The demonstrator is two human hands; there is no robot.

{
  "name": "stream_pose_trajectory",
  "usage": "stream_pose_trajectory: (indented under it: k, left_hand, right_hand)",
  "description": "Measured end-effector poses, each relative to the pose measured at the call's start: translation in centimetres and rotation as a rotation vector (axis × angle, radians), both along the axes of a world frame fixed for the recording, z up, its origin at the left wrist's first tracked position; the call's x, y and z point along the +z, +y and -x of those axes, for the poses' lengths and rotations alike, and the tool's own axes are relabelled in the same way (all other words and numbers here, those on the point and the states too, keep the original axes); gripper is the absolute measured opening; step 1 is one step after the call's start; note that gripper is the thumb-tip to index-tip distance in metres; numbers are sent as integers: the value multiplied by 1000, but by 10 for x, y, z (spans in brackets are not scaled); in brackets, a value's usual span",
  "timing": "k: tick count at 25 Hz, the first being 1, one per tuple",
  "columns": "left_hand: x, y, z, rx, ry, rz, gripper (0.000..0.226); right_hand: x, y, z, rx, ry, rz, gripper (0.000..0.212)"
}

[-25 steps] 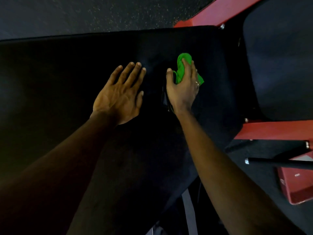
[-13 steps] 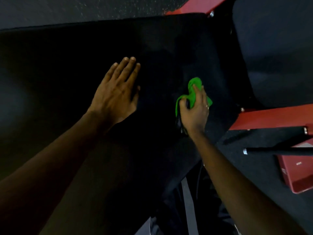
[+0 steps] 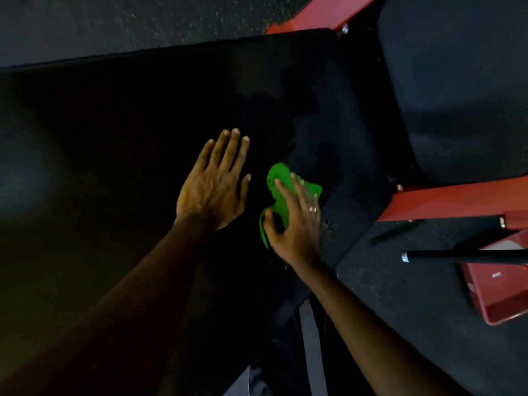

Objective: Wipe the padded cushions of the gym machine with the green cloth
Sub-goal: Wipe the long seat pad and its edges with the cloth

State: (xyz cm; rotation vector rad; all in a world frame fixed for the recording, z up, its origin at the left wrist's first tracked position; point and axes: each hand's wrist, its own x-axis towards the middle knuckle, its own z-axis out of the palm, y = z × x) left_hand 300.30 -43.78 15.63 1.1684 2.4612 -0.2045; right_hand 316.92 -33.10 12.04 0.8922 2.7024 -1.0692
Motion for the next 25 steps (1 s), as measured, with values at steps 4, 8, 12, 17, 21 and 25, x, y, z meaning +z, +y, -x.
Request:
stream_pose_trajectory:
  k: [4,8,12,17,21,25]
  left_hand:
    - [1,-2,1,13,6,-6,68]
    - [1,0,1,16,2,-8,68]
    - [0,0,1,14,19,15,69]
    - [-1,1,0,14,25,25,70]
    - [0,0,0,2,36,24,69]
    - [-1,1,0,6,21,24,68]
  right_hand:
    - [-44,57,73,-198,22,-24,63]
    - [-50,81,131,-317,-15,24,68]
    - [-35,58,114,169,113,-65,63]
    - [-57,99,184,-33,122,-90,62]
    - [-43,74,181,223,232,-90,57]
    - [-41,84,192,361,250,-79,61]
